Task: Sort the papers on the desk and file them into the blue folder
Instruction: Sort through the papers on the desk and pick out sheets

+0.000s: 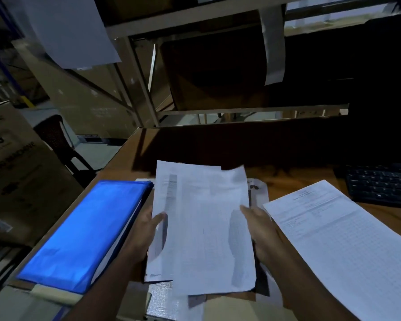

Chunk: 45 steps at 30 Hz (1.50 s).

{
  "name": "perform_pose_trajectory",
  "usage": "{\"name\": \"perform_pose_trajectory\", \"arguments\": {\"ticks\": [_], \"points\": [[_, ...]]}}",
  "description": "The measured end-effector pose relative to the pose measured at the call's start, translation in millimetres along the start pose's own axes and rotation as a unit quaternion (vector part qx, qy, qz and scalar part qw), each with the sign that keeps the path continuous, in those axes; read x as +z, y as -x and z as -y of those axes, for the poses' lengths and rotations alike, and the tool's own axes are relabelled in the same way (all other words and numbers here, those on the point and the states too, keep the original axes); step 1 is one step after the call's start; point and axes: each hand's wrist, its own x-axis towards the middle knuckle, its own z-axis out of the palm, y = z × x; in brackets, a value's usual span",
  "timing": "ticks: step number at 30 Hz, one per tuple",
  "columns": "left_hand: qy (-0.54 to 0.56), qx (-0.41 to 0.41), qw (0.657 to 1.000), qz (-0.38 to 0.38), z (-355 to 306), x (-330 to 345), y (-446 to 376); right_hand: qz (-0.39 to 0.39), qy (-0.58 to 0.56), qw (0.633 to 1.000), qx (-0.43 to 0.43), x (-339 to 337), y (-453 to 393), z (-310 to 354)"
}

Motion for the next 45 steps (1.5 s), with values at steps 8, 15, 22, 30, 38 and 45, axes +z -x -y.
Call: {"name": "perform_pose_trajectory", "arguments": {"ticks": [8, 15, 22, 30, 38, 45], "points": [[0.002, 0.042, 0.999, 0.023, -1, 0, 3, -0.066, 0.141, 0.985, -0.072, 5, -11, -9], [-0.033, 0.074, 0.996, 0.038, -8, 2, 9, -0.027, 0.131, 0.987, -0.089, 15, -3, 3], [-0.057, 0.070, 0.996, 0.015, 1, -1, 8, 0.038, 0.152, 0.969, -0.189, 28, 10, 6], [-0.084, 0.075, 0.994, -0.012, -1, 2, 8, -0.221, 0.503, 0.824, -0.139, -75, 4, -16], [-0.098, 0.056, 0.994, 0.000, -5, 15, 14, -0.237, 0.556, 0.775, -0.188, -78, 24, -21], [-0.079, 0.045, 0.996, 0.026, -17, 51, 33, -0.204, 0.261, 0.891, -0.312, -42, 35, 7]]}}
